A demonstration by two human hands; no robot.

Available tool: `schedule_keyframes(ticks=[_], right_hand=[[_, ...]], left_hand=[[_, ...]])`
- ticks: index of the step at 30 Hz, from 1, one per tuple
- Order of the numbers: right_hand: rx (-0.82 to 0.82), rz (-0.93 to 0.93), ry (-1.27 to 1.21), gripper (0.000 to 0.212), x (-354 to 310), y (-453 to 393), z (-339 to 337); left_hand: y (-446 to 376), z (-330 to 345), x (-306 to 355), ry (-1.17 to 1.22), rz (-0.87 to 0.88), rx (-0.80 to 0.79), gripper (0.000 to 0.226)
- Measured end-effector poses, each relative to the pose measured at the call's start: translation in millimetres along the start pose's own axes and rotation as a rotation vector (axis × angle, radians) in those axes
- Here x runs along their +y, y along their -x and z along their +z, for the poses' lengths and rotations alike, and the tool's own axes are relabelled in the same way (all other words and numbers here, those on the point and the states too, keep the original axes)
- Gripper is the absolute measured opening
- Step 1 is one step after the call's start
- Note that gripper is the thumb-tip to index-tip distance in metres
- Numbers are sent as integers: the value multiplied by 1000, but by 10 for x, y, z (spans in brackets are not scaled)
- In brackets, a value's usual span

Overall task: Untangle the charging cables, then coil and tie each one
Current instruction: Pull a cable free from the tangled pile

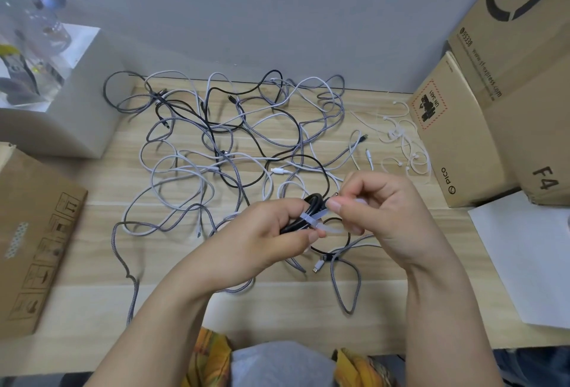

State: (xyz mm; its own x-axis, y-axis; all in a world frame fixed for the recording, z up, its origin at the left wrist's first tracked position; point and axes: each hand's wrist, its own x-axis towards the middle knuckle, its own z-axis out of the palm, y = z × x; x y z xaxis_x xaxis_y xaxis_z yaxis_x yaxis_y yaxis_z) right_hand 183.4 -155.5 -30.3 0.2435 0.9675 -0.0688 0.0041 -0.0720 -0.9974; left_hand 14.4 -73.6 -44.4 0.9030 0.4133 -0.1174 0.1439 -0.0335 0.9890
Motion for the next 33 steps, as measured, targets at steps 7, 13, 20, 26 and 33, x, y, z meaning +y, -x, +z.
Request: schedule_keyframes(ticks=[7,13,20,26,33], right_hand=[[-50,-14,62,19,4,-26,35],[182,4,175,16,177,-30,187],[165,-577,840,19,306,-135,226],[-8,-818,969,31,335,-256,217],[-63,-695,971,20,306,-283,247]], left_hand=[[-16,-25,-15,4,-14,-8,35],[-55,-25,-41,53,-102,53,16],[-75,-37,-136,-34,-248,68,4],[-96,-64,-172,2,-297,89,19],[-91,-77,-230,-114,-264,88,16]])
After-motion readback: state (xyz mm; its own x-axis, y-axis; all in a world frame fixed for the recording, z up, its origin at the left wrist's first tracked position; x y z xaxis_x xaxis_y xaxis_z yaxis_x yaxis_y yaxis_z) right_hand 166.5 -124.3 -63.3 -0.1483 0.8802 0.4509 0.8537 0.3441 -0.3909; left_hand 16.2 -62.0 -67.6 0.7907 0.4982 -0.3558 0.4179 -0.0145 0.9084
